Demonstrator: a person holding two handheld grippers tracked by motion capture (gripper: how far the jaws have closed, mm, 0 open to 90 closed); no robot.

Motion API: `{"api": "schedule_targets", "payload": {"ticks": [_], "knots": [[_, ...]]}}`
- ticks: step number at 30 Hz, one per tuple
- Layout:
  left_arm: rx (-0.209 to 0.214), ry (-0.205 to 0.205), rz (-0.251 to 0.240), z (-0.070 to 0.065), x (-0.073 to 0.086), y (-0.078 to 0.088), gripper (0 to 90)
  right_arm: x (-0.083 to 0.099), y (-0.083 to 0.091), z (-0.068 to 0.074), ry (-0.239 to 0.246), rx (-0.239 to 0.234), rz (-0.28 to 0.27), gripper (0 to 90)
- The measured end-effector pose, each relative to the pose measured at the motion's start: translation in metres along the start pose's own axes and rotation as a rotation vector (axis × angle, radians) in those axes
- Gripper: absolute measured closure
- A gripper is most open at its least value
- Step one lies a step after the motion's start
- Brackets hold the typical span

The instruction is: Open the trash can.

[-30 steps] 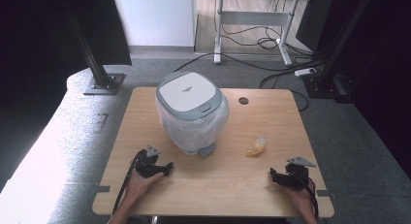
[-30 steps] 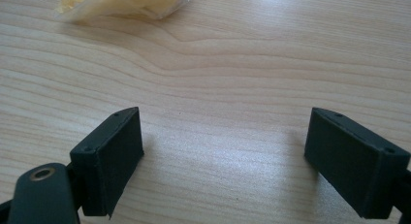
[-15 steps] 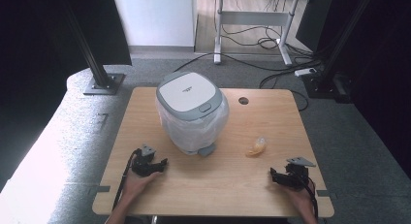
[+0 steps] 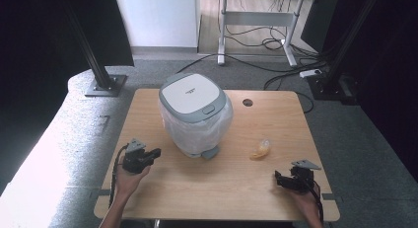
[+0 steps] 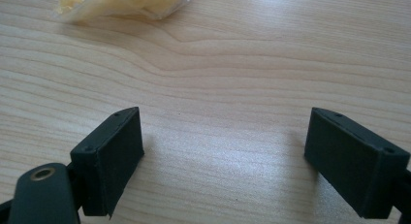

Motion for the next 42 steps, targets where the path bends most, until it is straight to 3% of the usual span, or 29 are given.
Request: {"api": "schedule_targets", "payload": {"ticks": [8,10,18,24,28,42], "knots": [[0.039,-0.039,-0.079,-0.014,-0.033,0.024,90.0,0.0,0.0,0.0,0.0,0.0,0.0,13.1],[0.058,-0.043,-0.118,-0.021,-0.046,0.034,89.9,0.0,0.0,0.0,0.0,0.0,0.0,13.1],[0.075,-0.091,-0.166,-0.039,-0.073,0.054,89.8,0.0,0.0,0.0,0.0,0.0,0.0,13.1],[0.099,-0.102,-0.203,-0.048,-0.093,0.071,89.7,0.0,0.0,0.0,0.0,0.0,0.0,13.1],[0.096,-0.138,-0.22,-0.06,-0.108,0.081,89.8,0.0,0.0,0.0,0.002,0.002,-0.001,13.1],[0.147,-0.182,-0.246,-0.09,-0.142,0.079,88.8,0.0,0.0,0.0,0.001,0.002,-0.001,13.1]]}}
Point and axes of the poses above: each handheld gripper's, and its own axes: y roughly backward along the jaws, x roughly out of its underside, z roughly to its left, the point moved 7 cm from there along -y, roughly forward along the jaws, and after that the axes turned 4 degrees about z, right-handed, at the moved point
